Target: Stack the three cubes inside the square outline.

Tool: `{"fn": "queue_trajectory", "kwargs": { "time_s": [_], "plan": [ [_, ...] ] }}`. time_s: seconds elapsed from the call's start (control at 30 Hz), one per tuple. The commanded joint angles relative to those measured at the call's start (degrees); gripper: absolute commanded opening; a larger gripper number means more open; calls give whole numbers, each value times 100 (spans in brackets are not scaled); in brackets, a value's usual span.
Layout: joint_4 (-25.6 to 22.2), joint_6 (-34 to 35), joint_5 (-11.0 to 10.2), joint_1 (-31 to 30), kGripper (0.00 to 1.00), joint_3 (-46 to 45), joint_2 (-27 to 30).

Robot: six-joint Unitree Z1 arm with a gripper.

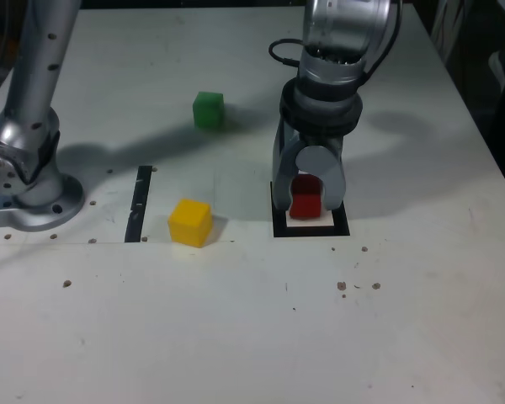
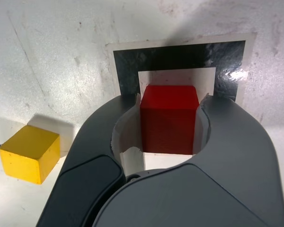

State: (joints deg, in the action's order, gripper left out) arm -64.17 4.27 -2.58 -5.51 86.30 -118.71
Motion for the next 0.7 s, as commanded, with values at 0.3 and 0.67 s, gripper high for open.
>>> {"fn": "queue_trajectory", "kwargs": {
  "time_s": [0.3,0.67],
  "plan": [
    [-469,-284,10,12,93,257,91],
    [-1147,-862,-222,-211,100,179,1592]
  ]
}}
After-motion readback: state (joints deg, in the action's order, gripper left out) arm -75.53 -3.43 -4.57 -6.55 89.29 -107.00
